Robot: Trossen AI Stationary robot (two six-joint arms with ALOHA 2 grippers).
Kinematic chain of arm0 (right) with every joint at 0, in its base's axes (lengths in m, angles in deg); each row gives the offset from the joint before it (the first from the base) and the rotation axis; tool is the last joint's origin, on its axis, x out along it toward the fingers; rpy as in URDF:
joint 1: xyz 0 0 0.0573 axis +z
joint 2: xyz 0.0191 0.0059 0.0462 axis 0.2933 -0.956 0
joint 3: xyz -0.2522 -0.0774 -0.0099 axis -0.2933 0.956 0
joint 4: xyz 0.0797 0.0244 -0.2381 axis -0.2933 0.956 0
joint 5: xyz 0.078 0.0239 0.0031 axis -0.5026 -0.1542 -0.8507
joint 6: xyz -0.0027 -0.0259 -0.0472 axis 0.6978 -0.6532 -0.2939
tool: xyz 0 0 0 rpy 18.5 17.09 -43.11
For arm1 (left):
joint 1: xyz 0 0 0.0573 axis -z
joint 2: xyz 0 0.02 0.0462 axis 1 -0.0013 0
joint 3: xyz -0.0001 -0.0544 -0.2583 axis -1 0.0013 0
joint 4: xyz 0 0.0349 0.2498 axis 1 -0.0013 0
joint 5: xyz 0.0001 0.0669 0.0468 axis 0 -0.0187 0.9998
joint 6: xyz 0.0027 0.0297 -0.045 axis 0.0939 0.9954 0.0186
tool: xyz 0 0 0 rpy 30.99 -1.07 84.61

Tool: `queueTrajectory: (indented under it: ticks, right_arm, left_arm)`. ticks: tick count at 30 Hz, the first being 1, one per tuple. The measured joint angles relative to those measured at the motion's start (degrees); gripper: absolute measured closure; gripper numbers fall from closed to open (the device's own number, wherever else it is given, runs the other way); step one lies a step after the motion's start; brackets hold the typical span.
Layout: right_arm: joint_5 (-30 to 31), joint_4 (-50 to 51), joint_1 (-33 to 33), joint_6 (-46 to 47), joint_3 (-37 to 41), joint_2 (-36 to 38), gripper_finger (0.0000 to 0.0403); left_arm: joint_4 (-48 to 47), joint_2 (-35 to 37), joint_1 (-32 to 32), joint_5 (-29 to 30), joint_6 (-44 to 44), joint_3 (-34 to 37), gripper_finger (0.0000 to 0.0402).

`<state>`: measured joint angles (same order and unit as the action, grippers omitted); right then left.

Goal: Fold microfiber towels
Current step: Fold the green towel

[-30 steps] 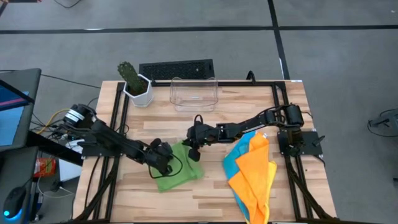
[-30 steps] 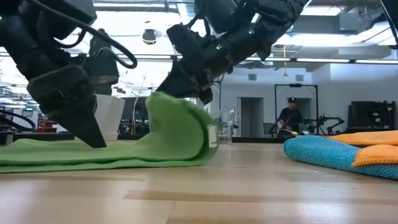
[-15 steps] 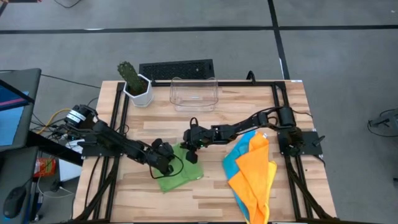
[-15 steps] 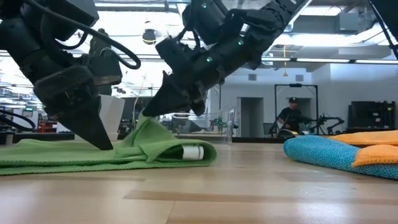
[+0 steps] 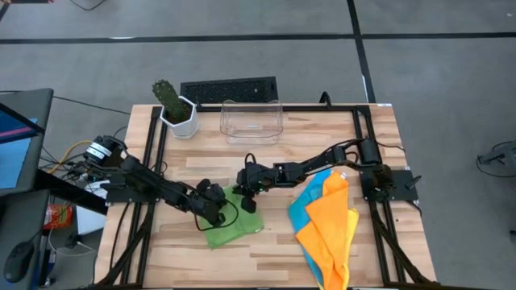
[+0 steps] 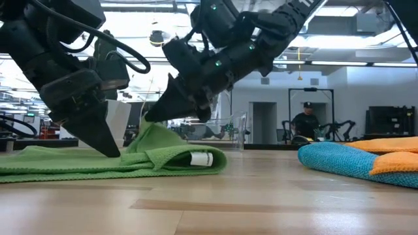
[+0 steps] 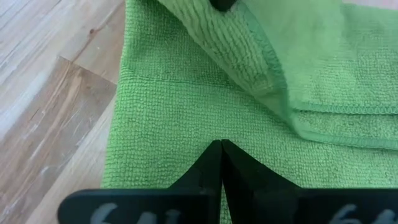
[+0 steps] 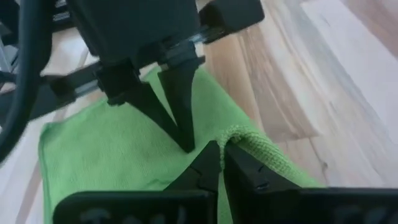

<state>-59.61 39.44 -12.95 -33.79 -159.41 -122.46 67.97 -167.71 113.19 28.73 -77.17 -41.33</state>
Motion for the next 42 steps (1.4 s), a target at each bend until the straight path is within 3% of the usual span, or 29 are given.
queueTrajectory:
  ticks: [11, 25, 34, 42]
  right_arm:
    - [-3.8, -0.5, -0.1, -1.9, 0.0, 0.0, 0.0327]
    - [-5.4, -0.5, 1.1, -2.7, 0.0, 0.0, 0.0191]
    - [6.2, 2.1, -1.8, -2.5, 0.0, 2.9, 0.0205]
    - [6.6, 5.2, -2.8, -1.6, 0.0, 2.9, 0.0259]
  left_arm:
    - [0.4, 0.0, -0.1, 0.4, 0.0, 0.0, 0.0401]
    - [0.4, 0.0, -0.4, 1.3, 0.5, 0.0, 0.0401]
    - [0.3, 0.1, -0.7, 1.2, 2.5, 0.0, 0.0401]
    - [-0.7, 5.0, -1.2, 1.5, 7.5, -1.8, 0.0401]
